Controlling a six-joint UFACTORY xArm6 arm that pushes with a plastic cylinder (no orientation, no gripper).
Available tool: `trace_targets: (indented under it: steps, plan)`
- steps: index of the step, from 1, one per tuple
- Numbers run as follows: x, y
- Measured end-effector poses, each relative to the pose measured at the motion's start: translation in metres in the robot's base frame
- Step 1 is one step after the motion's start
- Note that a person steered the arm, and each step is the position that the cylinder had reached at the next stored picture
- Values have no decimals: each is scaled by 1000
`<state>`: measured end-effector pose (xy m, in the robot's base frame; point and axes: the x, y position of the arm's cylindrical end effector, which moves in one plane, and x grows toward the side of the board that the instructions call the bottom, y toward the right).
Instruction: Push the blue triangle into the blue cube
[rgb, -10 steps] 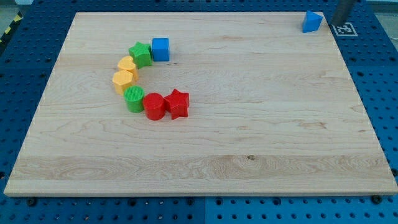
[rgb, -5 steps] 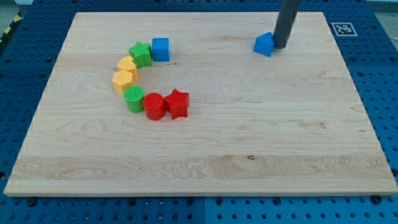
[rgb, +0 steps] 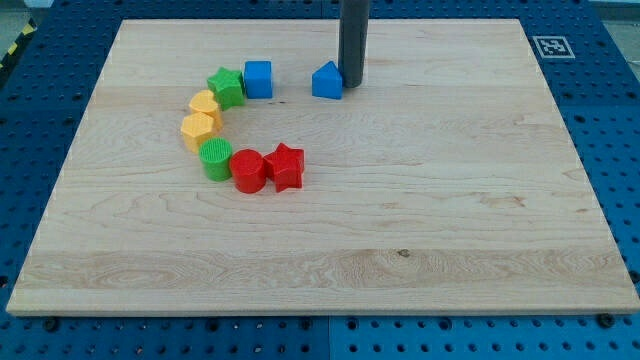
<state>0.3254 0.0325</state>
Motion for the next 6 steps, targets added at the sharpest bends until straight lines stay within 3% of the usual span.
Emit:
trace_targets:
  steps: [6]
  plan:
    - [8, -34]
